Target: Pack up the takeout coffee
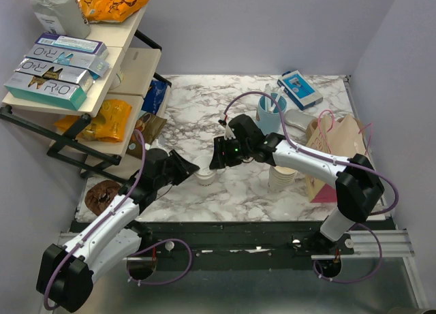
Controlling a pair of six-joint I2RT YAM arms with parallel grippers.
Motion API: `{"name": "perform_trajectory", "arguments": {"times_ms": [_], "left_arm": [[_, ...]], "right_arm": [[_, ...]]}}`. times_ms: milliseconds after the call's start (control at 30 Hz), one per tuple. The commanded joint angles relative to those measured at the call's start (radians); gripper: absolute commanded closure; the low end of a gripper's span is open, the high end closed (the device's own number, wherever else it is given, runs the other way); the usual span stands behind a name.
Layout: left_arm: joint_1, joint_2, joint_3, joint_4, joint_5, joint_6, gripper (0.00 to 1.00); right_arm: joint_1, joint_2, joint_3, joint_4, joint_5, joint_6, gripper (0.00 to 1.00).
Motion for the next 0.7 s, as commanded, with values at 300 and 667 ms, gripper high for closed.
{"name": "perform_trajectory", "arguments": {"times_ms": [300,667], "left_arm": [[0.0,-0.008,-0.078,-0.072,-0.033,0.002,0.6],[0.0,0.064,-0.092,-0.141,-0.073,-0.02,0.6]], "right_arm": [[0.008,0.033,-0.026,0.008,0.072,0.028,0.51],[0.008,0.064,-0.094,0.008,0.178,0.048,0.57]]}}
